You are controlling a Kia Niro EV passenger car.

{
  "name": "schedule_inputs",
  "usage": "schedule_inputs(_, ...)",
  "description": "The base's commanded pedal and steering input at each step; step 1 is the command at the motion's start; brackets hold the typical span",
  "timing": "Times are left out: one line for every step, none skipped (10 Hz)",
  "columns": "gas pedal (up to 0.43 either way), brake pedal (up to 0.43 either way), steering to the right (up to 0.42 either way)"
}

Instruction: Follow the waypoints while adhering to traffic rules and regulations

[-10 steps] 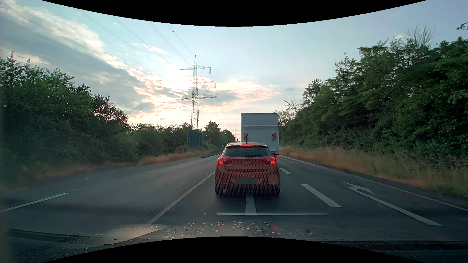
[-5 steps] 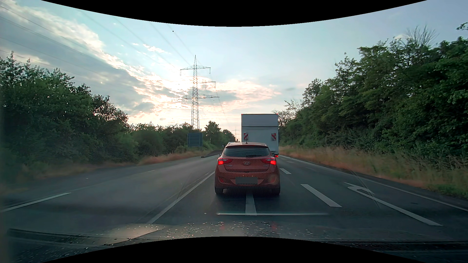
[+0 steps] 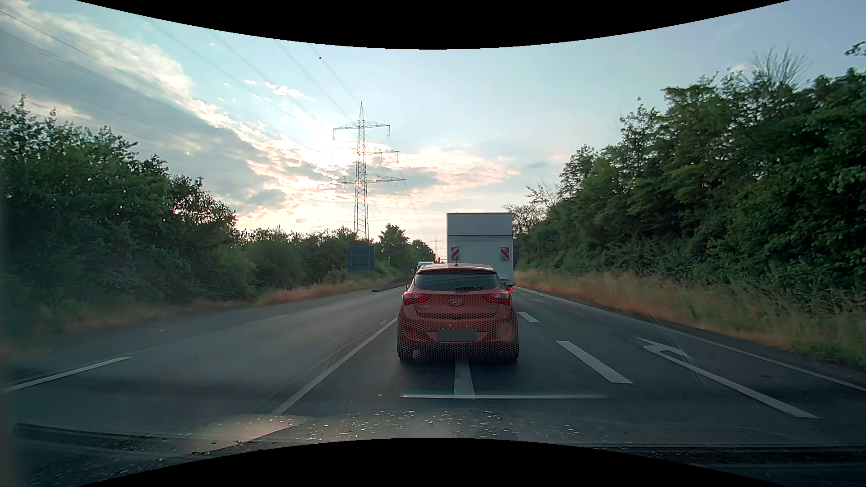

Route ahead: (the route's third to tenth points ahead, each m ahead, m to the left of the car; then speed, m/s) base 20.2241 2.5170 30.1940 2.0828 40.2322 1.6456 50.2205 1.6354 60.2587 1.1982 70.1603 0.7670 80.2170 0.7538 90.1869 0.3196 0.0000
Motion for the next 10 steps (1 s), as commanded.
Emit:
schedule_inputs(0.000, 0.244, -0.005)
schedule_inputs(0.000, 0.232, -0.005)
schedule_inputs(0.000, 0.207, -0.005)
schedule_inputs(0.000, 0.165, -0.005)
schedule_inputs(0.000, 0.134, -0.005)
schedule_inputs(0.000, 0.043, -0.005)
schedule_inputs(0.000, 0.012, -0.005)
schedule_inputs(0.000, 0.000, -0.005)
schedule_inputs(0.000, 0.000, -0.005)
schedule_inputs(0.000, 0.000, -0.005)
